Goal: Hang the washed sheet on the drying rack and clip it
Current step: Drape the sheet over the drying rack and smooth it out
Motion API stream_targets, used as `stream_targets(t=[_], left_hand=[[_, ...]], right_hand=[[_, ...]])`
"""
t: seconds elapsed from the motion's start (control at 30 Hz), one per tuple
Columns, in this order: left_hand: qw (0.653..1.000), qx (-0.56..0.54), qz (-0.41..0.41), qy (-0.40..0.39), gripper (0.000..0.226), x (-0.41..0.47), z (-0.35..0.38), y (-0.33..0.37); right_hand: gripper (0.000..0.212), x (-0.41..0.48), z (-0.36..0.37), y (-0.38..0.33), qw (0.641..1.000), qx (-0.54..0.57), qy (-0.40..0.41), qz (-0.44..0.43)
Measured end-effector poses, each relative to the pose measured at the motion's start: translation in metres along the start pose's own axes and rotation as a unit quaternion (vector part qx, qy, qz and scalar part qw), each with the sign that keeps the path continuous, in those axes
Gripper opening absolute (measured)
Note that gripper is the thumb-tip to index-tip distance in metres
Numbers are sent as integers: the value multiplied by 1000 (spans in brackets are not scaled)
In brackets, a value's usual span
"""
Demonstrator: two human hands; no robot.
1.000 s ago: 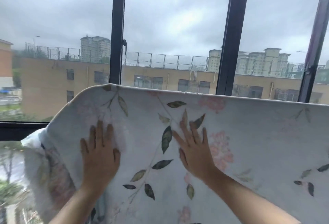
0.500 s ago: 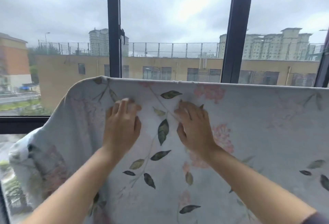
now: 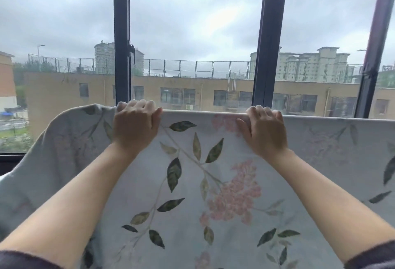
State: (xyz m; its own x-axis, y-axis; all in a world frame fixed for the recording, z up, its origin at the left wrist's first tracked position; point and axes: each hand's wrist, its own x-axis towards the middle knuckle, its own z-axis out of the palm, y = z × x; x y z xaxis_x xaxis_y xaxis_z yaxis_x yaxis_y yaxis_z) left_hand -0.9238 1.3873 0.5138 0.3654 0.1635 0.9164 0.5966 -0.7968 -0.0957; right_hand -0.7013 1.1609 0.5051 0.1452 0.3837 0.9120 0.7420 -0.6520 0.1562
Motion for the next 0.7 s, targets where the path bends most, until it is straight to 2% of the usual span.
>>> stream_targets(t=[0.1, 0.23, 0.33, 0.53, 0.63, 0.7], left_hand=[[999, 17, -24, 31, 49, -10, 2, -28], [998, -19, -51, 19, 41, -31, -2, -57], [997, -66, -39, -3, 53, -54, -10, -82], [993, -105, -38, -37, 56, -109, -23, -156], [983, -166, 6, -80, 54, -136, -24, -207], [973, -199, 20, -113, 50, -156, -23, -242]], right_hand=[[61, -2, 2, 6, 1000, 5, 20, 22], [61, -7, -2, -6, 999, 11, 10, 41], [55, -16, -1, -46, 1000, 9, -13, 21], [59, -46, 1, -205, 988, 108, -63, -92], [53, -75, 1, -299, 967, 173, -119, -145], [44, -92, -4, -354, 954, 221, -124, -163]])
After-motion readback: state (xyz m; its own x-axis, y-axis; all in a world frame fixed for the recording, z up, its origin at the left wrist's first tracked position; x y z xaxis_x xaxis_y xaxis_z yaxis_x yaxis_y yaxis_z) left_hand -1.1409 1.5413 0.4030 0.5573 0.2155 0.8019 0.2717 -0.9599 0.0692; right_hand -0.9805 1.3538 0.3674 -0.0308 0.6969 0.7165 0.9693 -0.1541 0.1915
